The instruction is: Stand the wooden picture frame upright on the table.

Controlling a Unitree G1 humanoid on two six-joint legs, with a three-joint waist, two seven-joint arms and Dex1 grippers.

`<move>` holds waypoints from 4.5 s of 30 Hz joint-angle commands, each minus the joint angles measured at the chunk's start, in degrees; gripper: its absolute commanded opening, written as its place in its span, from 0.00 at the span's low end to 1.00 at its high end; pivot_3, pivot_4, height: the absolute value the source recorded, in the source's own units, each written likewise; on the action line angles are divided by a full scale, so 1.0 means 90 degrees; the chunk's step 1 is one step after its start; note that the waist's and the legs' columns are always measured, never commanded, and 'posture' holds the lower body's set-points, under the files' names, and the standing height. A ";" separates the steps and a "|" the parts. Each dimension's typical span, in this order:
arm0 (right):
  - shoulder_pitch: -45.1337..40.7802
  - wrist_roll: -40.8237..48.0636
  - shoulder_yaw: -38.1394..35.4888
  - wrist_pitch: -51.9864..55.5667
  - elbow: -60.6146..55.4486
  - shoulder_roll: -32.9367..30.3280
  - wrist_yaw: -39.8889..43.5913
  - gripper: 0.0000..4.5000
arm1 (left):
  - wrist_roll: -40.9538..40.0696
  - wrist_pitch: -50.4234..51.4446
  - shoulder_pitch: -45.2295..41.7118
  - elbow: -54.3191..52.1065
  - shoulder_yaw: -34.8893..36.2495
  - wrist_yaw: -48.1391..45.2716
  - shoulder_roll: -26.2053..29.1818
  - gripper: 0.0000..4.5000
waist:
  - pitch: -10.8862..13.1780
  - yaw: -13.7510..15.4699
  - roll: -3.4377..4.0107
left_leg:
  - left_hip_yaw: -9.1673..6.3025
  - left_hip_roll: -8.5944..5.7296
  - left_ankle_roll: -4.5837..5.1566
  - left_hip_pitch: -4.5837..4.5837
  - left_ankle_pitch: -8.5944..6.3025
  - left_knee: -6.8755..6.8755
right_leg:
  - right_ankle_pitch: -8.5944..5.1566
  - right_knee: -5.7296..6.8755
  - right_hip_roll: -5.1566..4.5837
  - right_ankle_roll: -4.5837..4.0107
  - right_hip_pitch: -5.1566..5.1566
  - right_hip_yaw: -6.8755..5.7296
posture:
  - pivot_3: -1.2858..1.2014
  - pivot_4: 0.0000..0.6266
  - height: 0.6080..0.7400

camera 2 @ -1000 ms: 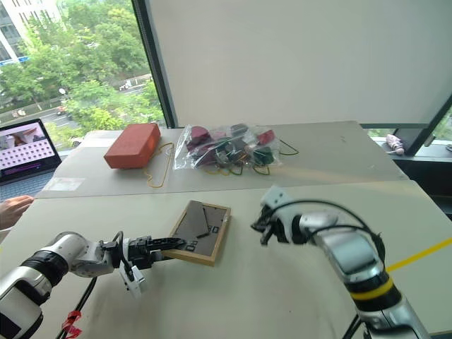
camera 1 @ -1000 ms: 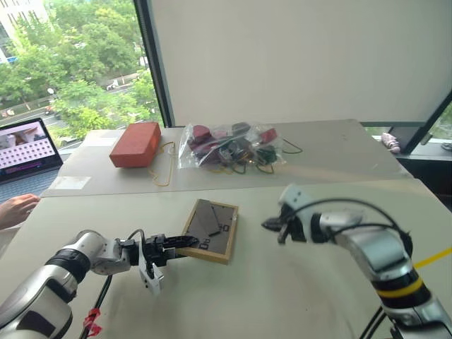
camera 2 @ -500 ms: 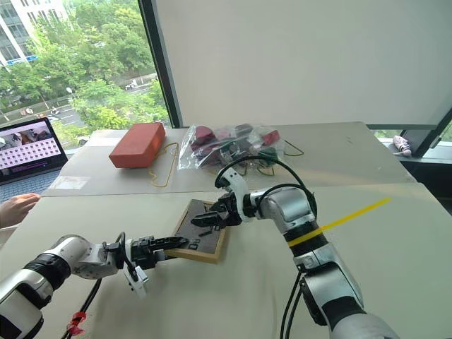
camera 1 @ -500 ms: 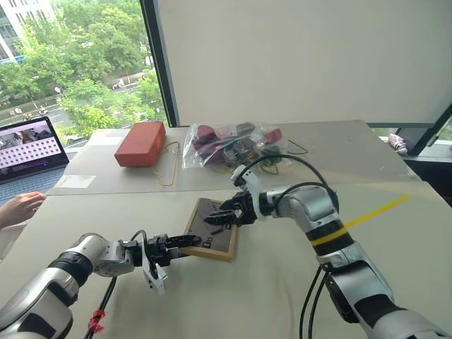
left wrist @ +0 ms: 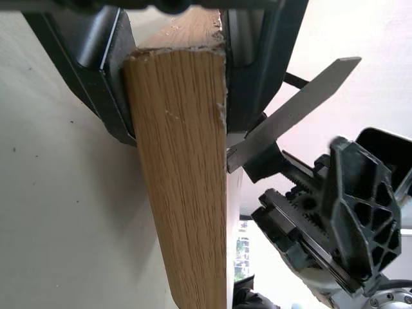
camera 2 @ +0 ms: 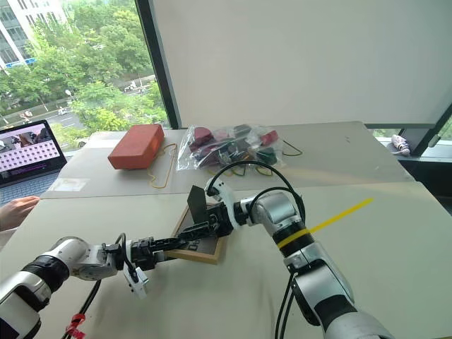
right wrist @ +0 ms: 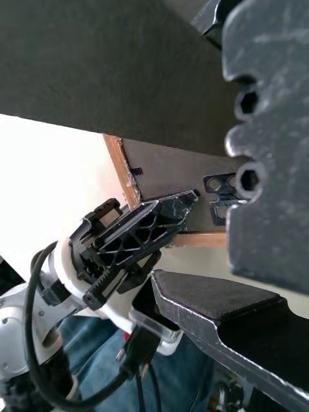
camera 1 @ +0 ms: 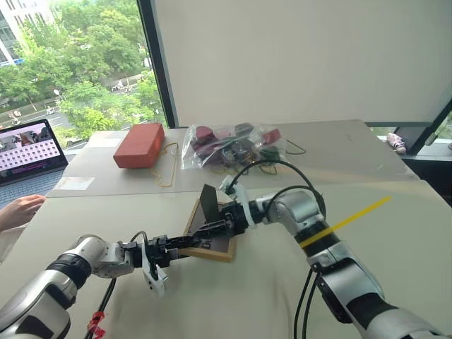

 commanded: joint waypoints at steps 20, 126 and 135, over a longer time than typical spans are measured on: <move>0.2118 -0.1007 -0.0792 -0.2066 -0.2689 -0.2998 -0.0403 0.99 | -0.0068 0.0031 0.0278 0.0060 -0.0254 -0.0569 -0.0122 0.26 | 0.0001 0.0056 -0.0002 | 0.0009 -0.0002 0.0005 -0.0002 -0.0003 -0.0003 | -0.0002 -0.0022 -0.0005 0.0008 0.0003 0.0002 | 0.52 0.24 1.00; 0.4981 -0.0554 -0.2377 -0.0498 -0.6371 -0.1092 -0.6336 1.00 | -0.9588 0.8257 0.5206 -0.6884 0.4872 -0.6108 -0.3490 0.70 | 0.0115 -0.0040 -0.0152 | 0.0010 0.0014 0.0039 -0.0023 -0.0024 0.0019 | 0.0001 -0.0032 0.0004 -0.0004 -0.0020 0.0003 | 0.52 0.24 1.00; 0.6240 -0.2148 -0.1151 -0.3611 -0.5296 0.0348 -0.7133 1.00 | -0.9736 0.9025 0.5031 -0.6960 0.5026 -0.6185 -0.3729 0.70 | 0.0112 -0.0099 -0.0154 | 0.0010 0.0011 -0.0004 -0.0005 0.0000 0.0001 | 0.0000 -0.0044 0.0005 -0.0007 -0.0011 0.0013 | 0.52 0.24 1.00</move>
